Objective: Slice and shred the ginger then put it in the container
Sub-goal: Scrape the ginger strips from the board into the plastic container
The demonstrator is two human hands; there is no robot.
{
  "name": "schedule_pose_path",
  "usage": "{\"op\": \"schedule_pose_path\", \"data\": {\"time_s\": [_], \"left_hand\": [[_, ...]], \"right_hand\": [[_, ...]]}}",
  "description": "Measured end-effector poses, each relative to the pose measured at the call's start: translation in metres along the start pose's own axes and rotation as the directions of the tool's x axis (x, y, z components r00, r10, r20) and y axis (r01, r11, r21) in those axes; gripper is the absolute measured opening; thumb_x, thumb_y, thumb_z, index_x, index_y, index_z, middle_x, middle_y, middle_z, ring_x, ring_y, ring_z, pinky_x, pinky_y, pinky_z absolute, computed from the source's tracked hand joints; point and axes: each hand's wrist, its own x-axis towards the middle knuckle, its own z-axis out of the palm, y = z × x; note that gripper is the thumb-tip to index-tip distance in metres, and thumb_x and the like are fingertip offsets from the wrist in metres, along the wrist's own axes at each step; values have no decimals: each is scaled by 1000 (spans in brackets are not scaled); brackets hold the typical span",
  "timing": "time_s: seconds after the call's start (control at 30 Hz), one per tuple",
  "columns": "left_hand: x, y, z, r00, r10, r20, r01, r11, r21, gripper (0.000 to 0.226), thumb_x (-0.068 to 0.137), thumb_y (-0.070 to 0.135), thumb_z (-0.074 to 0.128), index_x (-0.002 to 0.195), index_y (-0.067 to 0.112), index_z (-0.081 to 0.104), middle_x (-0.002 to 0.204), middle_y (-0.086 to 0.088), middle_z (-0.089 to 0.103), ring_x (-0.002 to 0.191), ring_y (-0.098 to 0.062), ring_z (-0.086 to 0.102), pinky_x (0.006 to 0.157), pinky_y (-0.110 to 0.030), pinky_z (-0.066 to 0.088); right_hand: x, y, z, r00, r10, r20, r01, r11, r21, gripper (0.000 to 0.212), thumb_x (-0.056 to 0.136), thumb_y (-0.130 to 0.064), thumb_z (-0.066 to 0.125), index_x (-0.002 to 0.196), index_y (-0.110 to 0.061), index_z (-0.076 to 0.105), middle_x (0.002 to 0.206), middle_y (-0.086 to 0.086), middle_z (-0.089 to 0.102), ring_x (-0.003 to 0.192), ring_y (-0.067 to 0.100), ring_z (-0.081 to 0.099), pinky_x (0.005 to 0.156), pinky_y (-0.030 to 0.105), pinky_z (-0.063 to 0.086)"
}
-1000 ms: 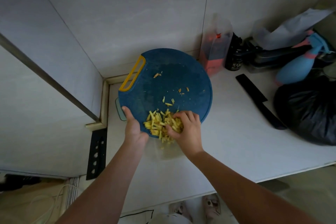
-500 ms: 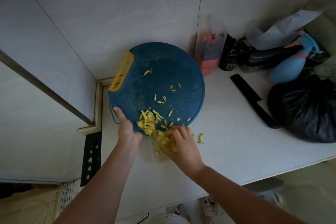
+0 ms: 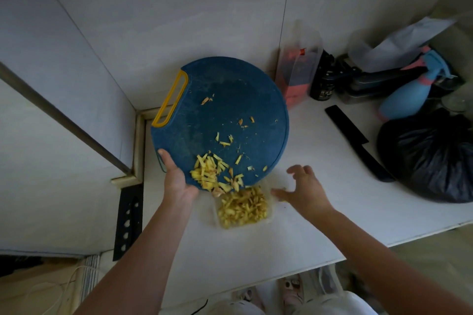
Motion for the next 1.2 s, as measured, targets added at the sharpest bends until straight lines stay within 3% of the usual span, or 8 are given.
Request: {"op": "schedule_pose_path", "data": {"time_s": [0.17,0.37,0.5,0.6,0.73,0.9,1.03,1.2], "left_hand": [[5,4,-1,999,20,44,-19,1000,-24,68,89,70,29,134,24,52,124,-3,64,114,-24,60,93,-46,48],[9,11,-8,998,12,59,-12,1000,3,72,85,74,32,135,26,51,127,-3,63,116,-25,59,85,-44,51],[8,8,-13,997,-2,82,1,1000,13,74,84,74,33,137,25,49,128,-3,62,118,-25,58,85,-44,51],[9,9,-16,996,-14,91,12,999,30,75,83,75,34,138,25,49,130,-4,61,120,-26,57,93,-48,48],[8,11,-18,998,-19,62,15,998,65,74,83,76,35,136,27,50,127,-3,63,118,-26,58,86,-46,51],[8,18,-15,998,8,69,-11,998,54,70,88,72,28,135,25,51,126,-3,63,114,-24,60,86,-45,50],[13,30,-20,998,16,61,-19,999,46,72,85,75,32,136,27,51,131,-3,60,121,-26,56,94,-49,48],[10,42,-18,1000,14,17,-14,999,37,66,85,74,37,126,28,58,119,-2,67,110,-25,62,79,-45,53]], "right_hand": [[6,15,14,980,130,150,-121,990,-66,59,89,-37,66,137,-12,41,128,10,41,108,28,55,85,28,42],[13,31,18,854,-352,383,457,859,-230,58,83,-19,68,138,-24,50,153,1,31,132,27,33,107,29,31],[19,55,21,692,-635,342,721,607,-334,44,64,-6,87,106,-12,74,115,6,70,97,27,68,81,33,58],[16,60,15,634,-732,250,763,539,-357,31,62,-2,87,90,-11,77,97,4,74,79,22,70,68,24,57],[18,43,13,749,-601,279,661,700,-269,17,67,5,75,75,-8,68,78,5,62,67,23,61,59,27,53],[21,21,2,967,-218,130,231,969,-89,15,79,0,64,88,-9,72,84,-3,60,80,14,56,68,14,39],[2,-21,1,931,-344,120,327,935,138,12,80,-1,71,86,-10,77,83,-1,71,75,10,63,73,15,48],[4,-36,11,892,-411,186,437,889,-133,22,92,-7,58,101,-13,77,96,-2,75,87,15,66,80,16,44]]}}
